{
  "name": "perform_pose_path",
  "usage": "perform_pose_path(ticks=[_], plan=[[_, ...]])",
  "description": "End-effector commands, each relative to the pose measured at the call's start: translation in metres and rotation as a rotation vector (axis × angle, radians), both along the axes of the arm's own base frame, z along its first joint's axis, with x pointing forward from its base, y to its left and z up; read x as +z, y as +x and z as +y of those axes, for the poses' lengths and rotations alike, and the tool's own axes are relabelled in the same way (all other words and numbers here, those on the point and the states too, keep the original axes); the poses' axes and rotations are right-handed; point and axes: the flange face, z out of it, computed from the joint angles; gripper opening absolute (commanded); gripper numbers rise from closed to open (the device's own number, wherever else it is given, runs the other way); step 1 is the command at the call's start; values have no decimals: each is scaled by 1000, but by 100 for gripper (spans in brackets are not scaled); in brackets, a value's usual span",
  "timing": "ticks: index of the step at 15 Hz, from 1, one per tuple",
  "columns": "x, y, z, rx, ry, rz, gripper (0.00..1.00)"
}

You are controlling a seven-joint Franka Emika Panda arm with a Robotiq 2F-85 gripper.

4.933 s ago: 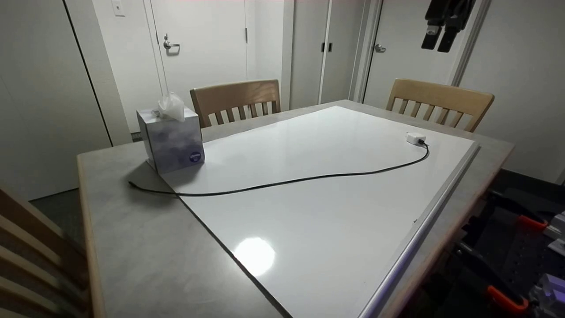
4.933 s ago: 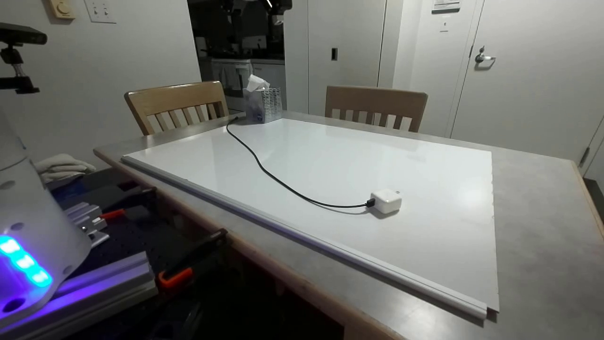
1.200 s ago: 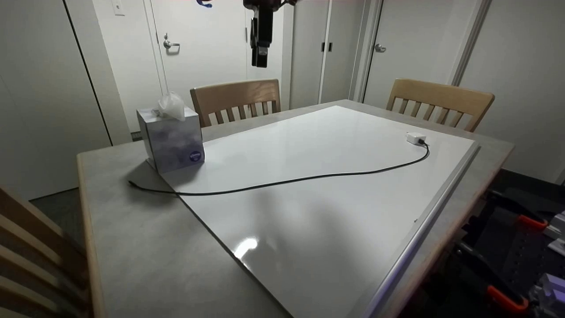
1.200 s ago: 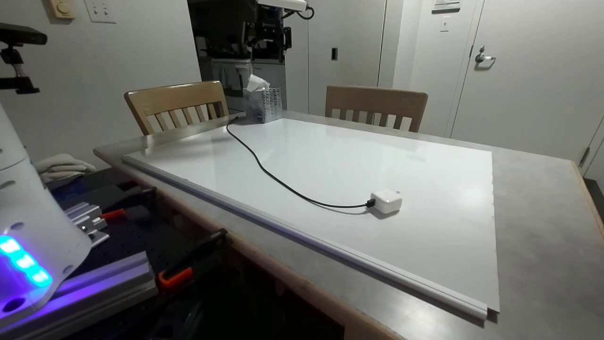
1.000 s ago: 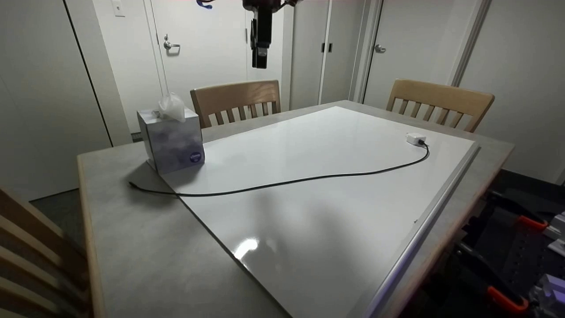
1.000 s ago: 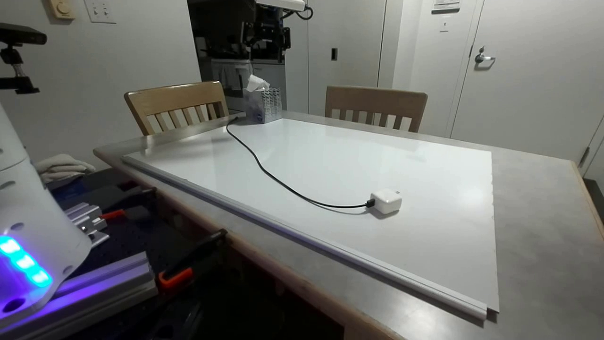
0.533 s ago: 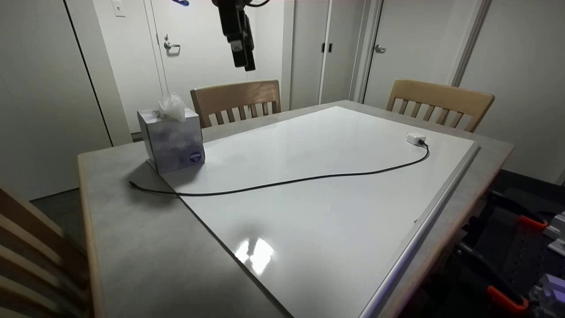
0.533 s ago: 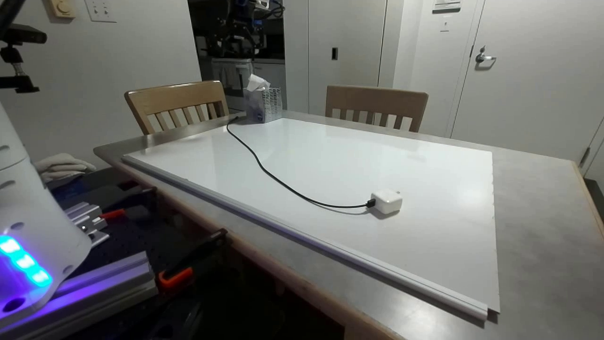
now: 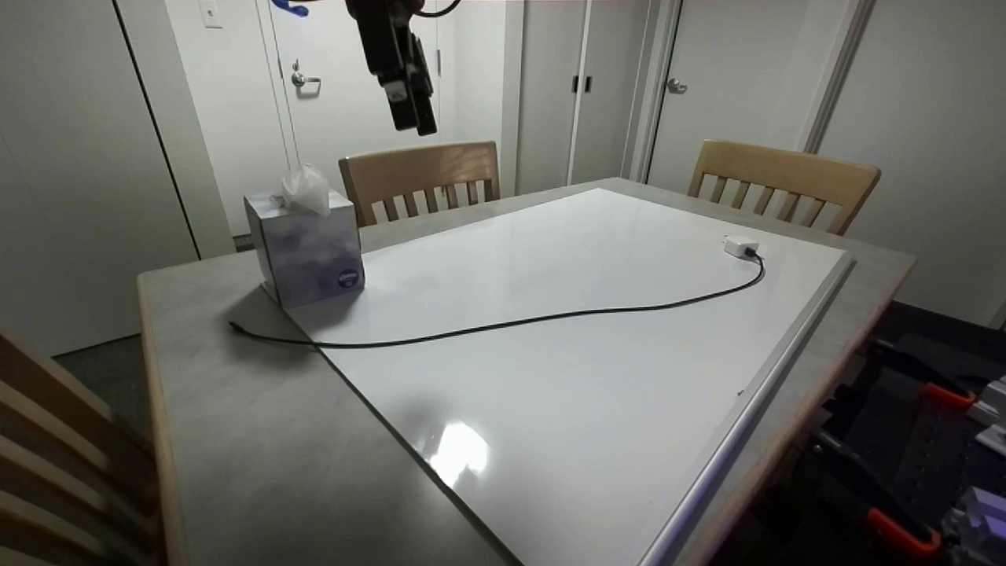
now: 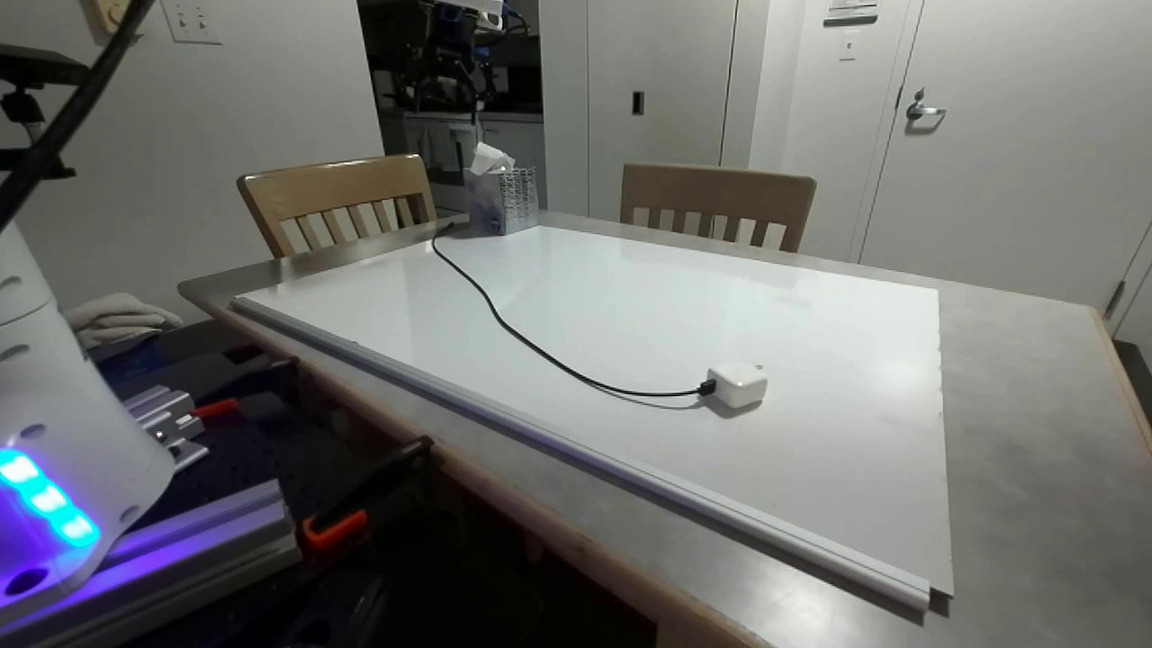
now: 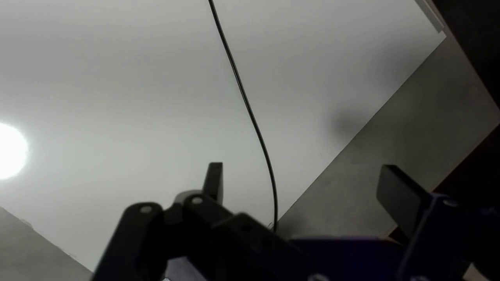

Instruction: Put the white charger in the center of the table

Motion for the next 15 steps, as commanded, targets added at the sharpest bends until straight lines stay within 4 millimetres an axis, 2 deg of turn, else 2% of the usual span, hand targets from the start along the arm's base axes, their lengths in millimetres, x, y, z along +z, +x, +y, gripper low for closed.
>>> perform_pose_path(ticks=[1,4,8,11,15], plan=[[-1,1,3,-12,-20,-6,100],[-8,-5,18,-51,-90,-51,100],[-17,-15,52,-60,-179,-172,100],[-27,-15,79,-16,-225,-250,100],[-47,-12,92,-9,-243,-298,100]])
